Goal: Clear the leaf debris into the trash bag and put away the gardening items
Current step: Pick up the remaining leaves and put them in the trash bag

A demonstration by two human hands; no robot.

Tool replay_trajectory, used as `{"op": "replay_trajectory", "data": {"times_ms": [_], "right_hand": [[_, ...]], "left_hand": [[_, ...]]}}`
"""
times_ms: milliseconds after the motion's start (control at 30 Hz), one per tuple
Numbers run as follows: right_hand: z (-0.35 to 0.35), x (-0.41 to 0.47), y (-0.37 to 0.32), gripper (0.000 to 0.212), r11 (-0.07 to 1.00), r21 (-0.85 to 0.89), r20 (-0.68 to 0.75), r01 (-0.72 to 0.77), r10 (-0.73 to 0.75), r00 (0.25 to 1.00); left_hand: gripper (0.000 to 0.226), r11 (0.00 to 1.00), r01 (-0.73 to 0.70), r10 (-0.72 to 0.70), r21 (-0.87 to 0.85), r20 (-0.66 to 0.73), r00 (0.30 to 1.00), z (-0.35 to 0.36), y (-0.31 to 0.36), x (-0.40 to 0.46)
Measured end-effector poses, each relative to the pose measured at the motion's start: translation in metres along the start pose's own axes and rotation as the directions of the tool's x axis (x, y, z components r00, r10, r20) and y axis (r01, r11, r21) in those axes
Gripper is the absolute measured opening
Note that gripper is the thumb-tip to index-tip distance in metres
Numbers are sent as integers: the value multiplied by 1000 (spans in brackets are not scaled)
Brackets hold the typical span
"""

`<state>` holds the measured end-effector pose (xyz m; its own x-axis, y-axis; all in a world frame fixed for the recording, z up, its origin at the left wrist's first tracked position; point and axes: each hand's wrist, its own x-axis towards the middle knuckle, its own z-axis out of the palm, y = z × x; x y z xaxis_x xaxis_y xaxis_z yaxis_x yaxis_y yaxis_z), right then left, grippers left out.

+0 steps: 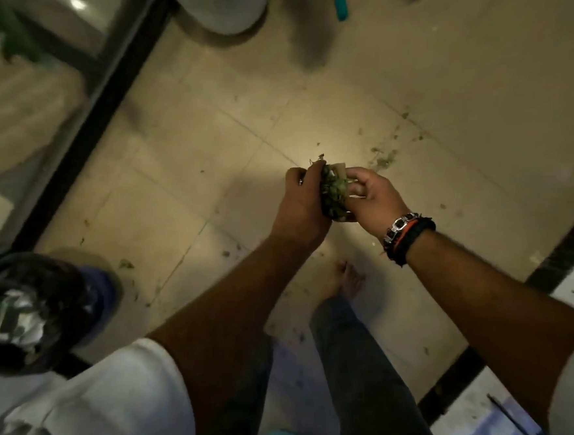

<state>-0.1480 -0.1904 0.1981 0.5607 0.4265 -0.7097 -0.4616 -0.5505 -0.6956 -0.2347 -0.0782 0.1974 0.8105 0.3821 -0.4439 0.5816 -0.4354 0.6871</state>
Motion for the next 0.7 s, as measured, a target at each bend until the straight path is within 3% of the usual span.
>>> {"op": "replay_trajectory", "data": {"times_ms": [433,700], "right_hand": [[222,-29,-51,48,998,-66,304,15,6,953],[378,-51,-60,43,988,-154,506,26,57,860]], "left_hand": [[78,986,146,-161,-78,-255,954,-149,-144,-109],[81,925,317,-375,-208,-374,848,-230,-243,-193]]}}
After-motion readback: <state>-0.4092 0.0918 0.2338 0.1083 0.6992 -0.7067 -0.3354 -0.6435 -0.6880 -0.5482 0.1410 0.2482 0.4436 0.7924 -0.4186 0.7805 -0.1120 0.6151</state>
